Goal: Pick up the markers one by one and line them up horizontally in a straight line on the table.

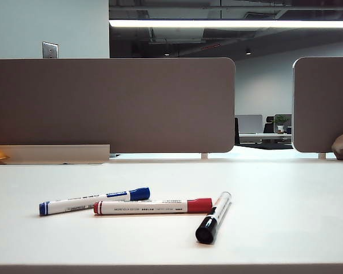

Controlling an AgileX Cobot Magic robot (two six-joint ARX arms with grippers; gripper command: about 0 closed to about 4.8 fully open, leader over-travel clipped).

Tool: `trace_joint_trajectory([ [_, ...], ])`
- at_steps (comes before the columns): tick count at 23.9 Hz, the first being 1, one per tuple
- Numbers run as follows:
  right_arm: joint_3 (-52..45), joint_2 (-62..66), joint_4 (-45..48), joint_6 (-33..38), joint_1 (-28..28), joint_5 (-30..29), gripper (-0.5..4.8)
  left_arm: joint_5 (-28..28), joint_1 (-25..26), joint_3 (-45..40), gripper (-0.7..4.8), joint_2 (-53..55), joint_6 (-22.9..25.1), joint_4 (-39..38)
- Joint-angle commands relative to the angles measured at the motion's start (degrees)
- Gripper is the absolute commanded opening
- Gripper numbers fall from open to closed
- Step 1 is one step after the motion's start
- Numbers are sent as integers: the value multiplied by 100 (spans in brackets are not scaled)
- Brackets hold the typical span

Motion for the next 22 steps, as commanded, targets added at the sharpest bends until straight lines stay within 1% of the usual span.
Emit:
trace_joint_trajectory([
  [1,-17,9,107,1314,2,-254,-1,48,7,256,-5,4,-485,175],
  [5,-17,9,367,1335,2,-955,-1,68,7,382,-5,4,-914,487],
  [6,-17,9,413,1322,2,-1001,-1,136,7,393,-5,4,-960,490],
  [7,-17,9,498,1327,2,-1163,-1,498,7,468,-6,4,-1088,428],
  [8,-17,9,577,1325,2,-1405,-1,734,7,518,-6,4,-1224,391],
  [9,-17,9,708,1325,2,-1919,-2,1287,7,623,-5,4,-1351,376],
  [10,-17,9,772,1327,2,-2229,-1,1502,7,673,-6,4,-1349,374],
  [11,-13,9,857,1327,2,-2662,-1,1803,7,802,-5,4,-1263,367],
  [12,9,9,920,1335,2,-2841,-2,1829,7,896,-6,4,-1172,356],
  [13,70,9,907,1335,2,-2874,-2,1818,7,999,-6,4,-1045,326],
  [14,289,9,892,1276,4,-2852,-2,1666,9,1285,-6,4,-514,195],
  [15,417,9,890,1158,-2,-2830,-2,1556,9,1443,-6,4,-236,68],
  [16,752,9,839,745,-7,-2822,-2,1198,9,1845,-6,4,284,-356],
  [19,1281,11,485,280,-7,-2817,-2,610,9,2481,-6,7,671,-1034],
  [22,1810,74,-295,-212,-7,-2846,-2,260,9,3150,-6,85,1091,-1707],
])
